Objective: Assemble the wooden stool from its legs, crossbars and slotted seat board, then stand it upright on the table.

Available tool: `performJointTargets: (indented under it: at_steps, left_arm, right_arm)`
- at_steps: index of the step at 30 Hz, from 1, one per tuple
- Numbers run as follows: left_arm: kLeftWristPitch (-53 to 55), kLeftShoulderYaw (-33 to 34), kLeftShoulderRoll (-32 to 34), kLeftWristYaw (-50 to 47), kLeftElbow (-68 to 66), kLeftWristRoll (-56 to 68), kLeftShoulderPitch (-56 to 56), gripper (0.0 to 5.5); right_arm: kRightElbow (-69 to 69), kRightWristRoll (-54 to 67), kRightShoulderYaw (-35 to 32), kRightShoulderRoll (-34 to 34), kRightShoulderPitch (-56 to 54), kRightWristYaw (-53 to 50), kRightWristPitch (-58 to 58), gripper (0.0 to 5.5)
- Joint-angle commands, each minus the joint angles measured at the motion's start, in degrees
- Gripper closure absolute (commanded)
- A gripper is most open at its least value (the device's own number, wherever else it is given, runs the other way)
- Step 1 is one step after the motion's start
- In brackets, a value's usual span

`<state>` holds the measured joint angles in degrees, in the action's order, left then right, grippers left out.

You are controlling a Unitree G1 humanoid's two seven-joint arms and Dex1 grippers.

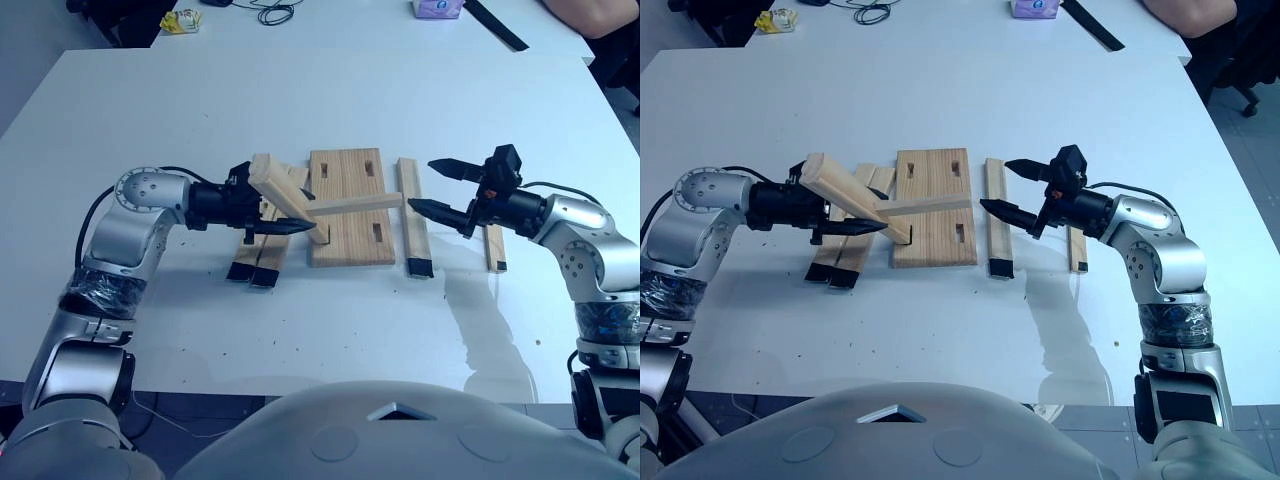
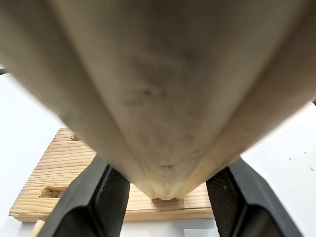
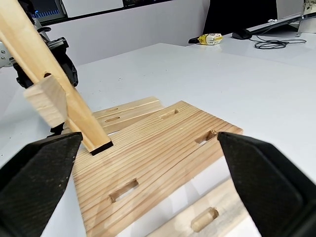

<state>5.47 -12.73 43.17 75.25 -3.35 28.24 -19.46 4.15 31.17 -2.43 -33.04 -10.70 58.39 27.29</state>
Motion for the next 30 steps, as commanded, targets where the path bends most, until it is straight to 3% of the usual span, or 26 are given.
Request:
performJointTargets:
  at_steps: [1, 7, 8, 16, 24, 30]
  left_arm:
    - [1.67, -6.09, 5.69, 0.05, -7.19, -12.75, 7.02, 3.43]
    - [5.59, -3.84, 3.4, -2.12, -4.03, -6.59, 6.66, 3.44]
    - [6.8, -3.16, 3.08, -2.44, -3.37, -5.13, 6.49, 3.08]
    - [12.16, 2.49, 1.01, -5.28, 0.36, -3.03, 7.06, 1.97]
    - [13.31, 9.89, 1.04, -7.38, 7.34, 0.3, 15.73, 1.93]
    - [13.47, 19.56, -7.54, -21.37, 8.74, 3.3, 24.52, 1.93]
  right_arm:
    - [0.24, 0.04, -1.01, 0.7, -0.54, -1.18, -1.02, 0.46]
    - [-0.22, 0.07, -1.15, 0.56, -0.56, -0.87, -1.09, 0.46]
    - [-0.3, 0.1, -1.26, 0.41, -0.68, -0.79, -0.99, 0.46]
    - [-1.41, 0.1, -2.72, -0.2, -0.99, -0.67, -0.9, 0.46]
    - [-2.67, -3.56, -3.41, -1.77, -0.53, -4.11, -1.83, 0.46]
    - [-5.87, -7.72, -3.09, -1.07, -2.2, -11.75, -0.07, 0.46]
